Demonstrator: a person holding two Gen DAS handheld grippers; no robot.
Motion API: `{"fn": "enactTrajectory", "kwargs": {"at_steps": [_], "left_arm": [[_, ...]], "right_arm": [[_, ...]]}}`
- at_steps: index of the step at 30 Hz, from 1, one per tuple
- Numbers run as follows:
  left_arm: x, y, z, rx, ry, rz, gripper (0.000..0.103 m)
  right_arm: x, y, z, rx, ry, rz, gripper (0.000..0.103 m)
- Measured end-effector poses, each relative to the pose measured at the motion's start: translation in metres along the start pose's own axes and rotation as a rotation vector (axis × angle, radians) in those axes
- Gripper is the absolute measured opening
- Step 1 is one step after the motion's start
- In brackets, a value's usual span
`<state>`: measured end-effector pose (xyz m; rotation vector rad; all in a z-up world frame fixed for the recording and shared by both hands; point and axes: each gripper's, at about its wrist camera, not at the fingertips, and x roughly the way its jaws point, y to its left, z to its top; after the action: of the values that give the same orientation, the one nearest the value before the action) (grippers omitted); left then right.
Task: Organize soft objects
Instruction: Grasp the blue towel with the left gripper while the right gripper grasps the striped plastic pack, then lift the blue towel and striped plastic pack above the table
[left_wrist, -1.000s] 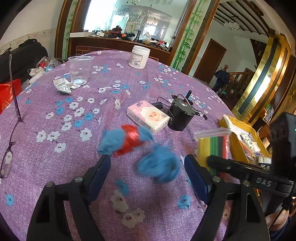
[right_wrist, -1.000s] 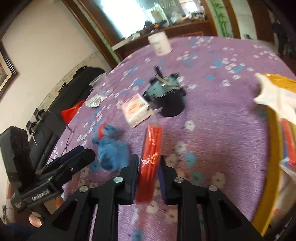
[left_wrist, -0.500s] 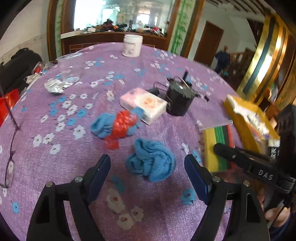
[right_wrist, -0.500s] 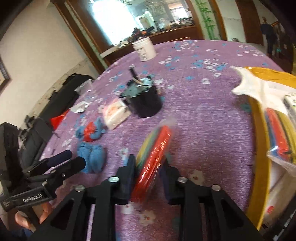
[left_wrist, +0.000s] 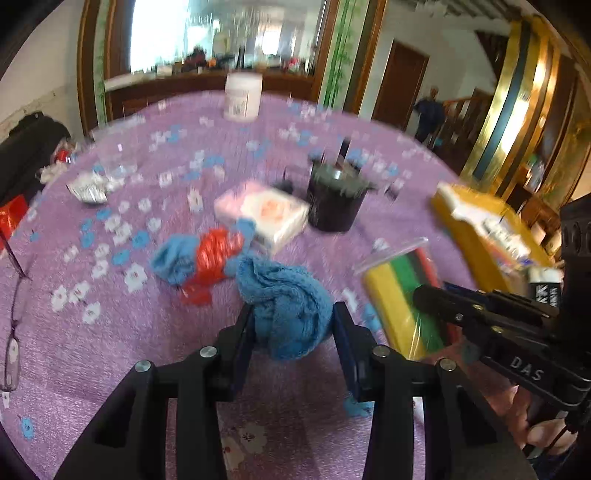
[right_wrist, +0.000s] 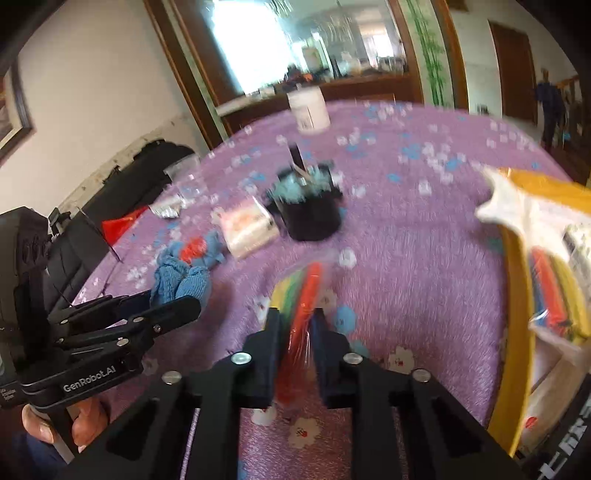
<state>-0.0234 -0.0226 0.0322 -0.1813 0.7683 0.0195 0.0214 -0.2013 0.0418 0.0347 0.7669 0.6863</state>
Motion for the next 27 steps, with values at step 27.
{"fn": "enactTrajectory", "kwargs": {"at_steps": [27], "left_arm": [[-0.009, -0.008, 0.001, 0.021, -0.044, -0.019, 0.04]], "right_arm": [[-0.03, -0.02, 0.005, 0.111, -0.135, 0.024, 0.015]]}}
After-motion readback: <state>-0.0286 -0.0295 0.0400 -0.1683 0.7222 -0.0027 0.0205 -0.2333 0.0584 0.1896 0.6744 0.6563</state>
